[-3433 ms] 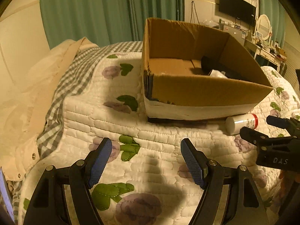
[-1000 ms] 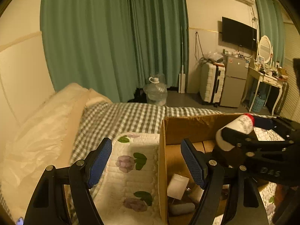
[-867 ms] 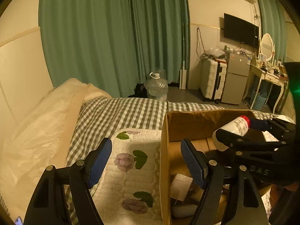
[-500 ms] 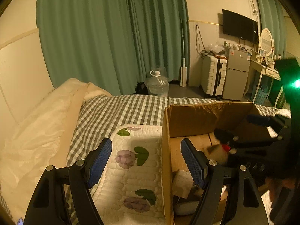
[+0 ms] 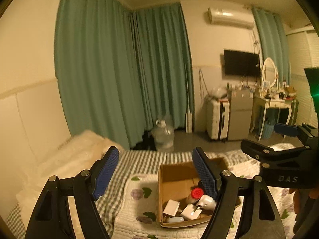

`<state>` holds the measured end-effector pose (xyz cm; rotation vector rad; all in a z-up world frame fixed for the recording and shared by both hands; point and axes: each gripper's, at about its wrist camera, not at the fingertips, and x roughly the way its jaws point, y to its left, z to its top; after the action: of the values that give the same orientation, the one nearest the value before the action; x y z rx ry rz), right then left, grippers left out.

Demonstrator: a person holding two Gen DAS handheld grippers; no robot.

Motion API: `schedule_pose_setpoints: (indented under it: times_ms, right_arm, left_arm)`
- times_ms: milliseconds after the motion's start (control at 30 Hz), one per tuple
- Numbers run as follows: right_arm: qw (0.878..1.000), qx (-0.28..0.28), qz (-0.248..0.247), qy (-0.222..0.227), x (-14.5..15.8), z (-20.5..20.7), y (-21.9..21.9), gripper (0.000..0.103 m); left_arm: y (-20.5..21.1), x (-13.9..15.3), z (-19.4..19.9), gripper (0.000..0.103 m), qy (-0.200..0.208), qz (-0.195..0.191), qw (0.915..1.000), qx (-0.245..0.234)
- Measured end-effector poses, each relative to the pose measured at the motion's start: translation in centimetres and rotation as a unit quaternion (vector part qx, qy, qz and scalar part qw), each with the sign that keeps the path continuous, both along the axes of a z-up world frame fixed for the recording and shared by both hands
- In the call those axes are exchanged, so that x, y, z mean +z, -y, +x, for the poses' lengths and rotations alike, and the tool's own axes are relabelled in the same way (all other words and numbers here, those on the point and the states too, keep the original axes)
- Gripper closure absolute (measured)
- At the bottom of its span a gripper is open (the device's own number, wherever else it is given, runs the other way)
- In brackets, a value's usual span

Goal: Organize rigid objects

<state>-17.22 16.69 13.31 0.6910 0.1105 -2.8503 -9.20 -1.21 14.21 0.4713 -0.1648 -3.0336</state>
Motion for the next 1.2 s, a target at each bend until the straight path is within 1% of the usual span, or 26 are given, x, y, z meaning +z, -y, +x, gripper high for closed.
schedule_pose_setpoints:
  times_ms: [67,167,267,367,467,567,600,667,700,767,867,900,967,1067,1200]
  right_arm:
    - [1.000,-0.002,0.000,-0.013,1.4,1.9,-0.5,0.000]
    - [0.999,-0.011,0.003,-0.037,3.1,5.7,-1.3,0.000]
    - [0.998,-0.018,0.004,-0.056,3.7,8.4,-2.2,0.000]
    - [0.997,-0.032,0.003,-0.075,3.5,11.0,-3.0,0.000]
    - [0.995,-0.043,0.000,-0.091,2.2,13.0,-3.5,0.000]
    - [0.994,-0.052,-0.005,-0.101,-0.2,13.7,-3.9,0.000]
    - [0.993,-0.051,-0.012,-0.104,-1.2,13.6,-4.0,0.000]
    - [0.992,-0.054,-0.023,-0.108,-2.9,13.3,-4.0,0.000]
    - [0.992,-0.057,-0.028,-0.105,-4.3,12.8,-3.9,0.000]
    - [0.993,-0.056,-0.032,-0.101,-6.1,12.1,-3.8,0.000]
    - [0.993,-0.055,-0.022,-0.099,-8.9,11.1,-3.6,0.000]
    - [0.994,-0.061,-0.015,-0.093,-9.9,10.6,-3.6,0.000]
    - [0.995,-0.062,-0.021,-0.077,-11.0,9.9,-3.8,0.000]
    - [0.996,-0.067,-0.025,-0.058,-12.2,9.0,-4.1,0.000]
    - [0.997,-0.067,-0.021,-0.043,-13.3,8.6,-3.9,0.000]
  left_arm:
    - [-0.1,1.3,2.0,0.020,-0.020,-0.003,0.9998,-0.002]
    - [-0.1,2.6,4.3,0.020,-0.041,0.000,0.9992,-0.006]
    - [-0.2,2.8,5.6,0.020,-0.045,0.007,0.9989,-0.010]
    - [-0.7,1.8,6.5,0.020,-0.041,0.007,0.9990,-0.019]
    - [-1.4,-0.1,6.6,0.020,-0.026,-0.005,0.9992,-0.028]
    - [-2.0,-2.2,6.1,0.020,-0.005,-0.003,0.9995,-0.030]
    - [-2.1,-2.7,6.0,0.020,0.000,0.001,0.9996,-0.029]
    - [-2.3,-4.7,5.5,0.020,0.015,0.011,0.9995,-0.027]
    - [-2.4,-5.5,5.4,0.020,0.020,0.009,0.9994,-0.025]
    - [-2.7,-7.8,4.8,0.020,0.030,0.008,0.9993,-0.019]
    - [-2.8,-10.9,4.6,0.020,0.042,0.020,0.9988,-0.018]
    - [-2.9,-11.8,4.7,0.020,0.042,0.016,0.9988,-0.016]
    - [-3.1,-13.4,4.9,0.020,0.034,0.002,0.9994,-0.005]
    - [-2.9,-14.5,4.6,0.020,0.037,0.000,0.9993,-0.003]
    - [-2.1,-14.8,4.3,0.020,0.045,0.016,0.9988,-0.002]
